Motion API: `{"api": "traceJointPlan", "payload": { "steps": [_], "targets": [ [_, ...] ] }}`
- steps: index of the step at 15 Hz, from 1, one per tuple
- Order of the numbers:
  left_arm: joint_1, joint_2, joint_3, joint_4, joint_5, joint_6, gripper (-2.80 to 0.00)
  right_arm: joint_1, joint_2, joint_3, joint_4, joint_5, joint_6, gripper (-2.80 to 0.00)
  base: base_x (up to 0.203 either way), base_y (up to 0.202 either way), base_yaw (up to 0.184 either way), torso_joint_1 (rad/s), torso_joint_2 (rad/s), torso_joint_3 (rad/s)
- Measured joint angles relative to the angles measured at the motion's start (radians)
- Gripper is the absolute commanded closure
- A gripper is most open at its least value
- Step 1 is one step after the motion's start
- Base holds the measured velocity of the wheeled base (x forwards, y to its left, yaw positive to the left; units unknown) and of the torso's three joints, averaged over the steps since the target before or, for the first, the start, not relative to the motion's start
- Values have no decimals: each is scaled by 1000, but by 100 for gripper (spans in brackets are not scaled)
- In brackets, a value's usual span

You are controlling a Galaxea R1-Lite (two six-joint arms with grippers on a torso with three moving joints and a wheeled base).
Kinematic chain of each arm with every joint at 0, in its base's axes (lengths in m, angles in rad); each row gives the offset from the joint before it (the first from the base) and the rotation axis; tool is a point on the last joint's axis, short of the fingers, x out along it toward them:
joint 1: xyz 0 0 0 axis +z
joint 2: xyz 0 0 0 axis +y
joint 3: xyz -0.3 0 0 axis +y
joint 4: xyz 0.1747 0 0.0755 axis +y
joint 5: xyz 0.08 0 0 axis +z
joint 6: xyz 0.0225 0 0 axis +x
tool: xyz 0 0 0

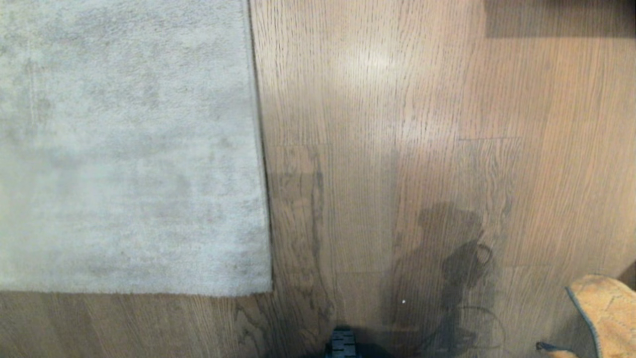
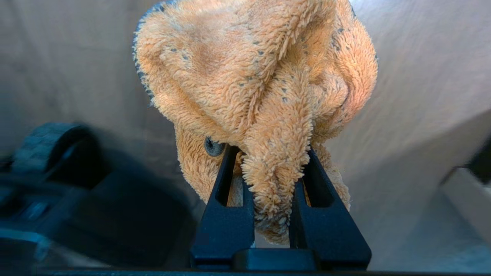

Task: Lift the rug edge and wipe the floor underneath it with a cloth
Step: Lift up the carpet

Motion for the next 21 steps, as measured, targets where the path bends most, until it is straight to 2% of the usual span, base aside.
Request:
{"api": "traceJointPlan", "payload": {
  "steps": [2, 10, 21],
  "targets": [
    [0, 0, 0, 0, 0, 0, 0, -12, -34, 0, 54, 31, -1, 0, 0, 0, 0, 0, 0, 0],
    [0, 0, 0, 0, 0, 0, 0, -24, -206, 0, 75, 33, 4, 0, 0, 0, 0, 0, 0, 0],
    [0, 0, 0, 0, 0, 0, 0, -25, -230, 0, 74, 33, 1, 0, 0, 0, 0, 0, 0, 0]
  ]
}}
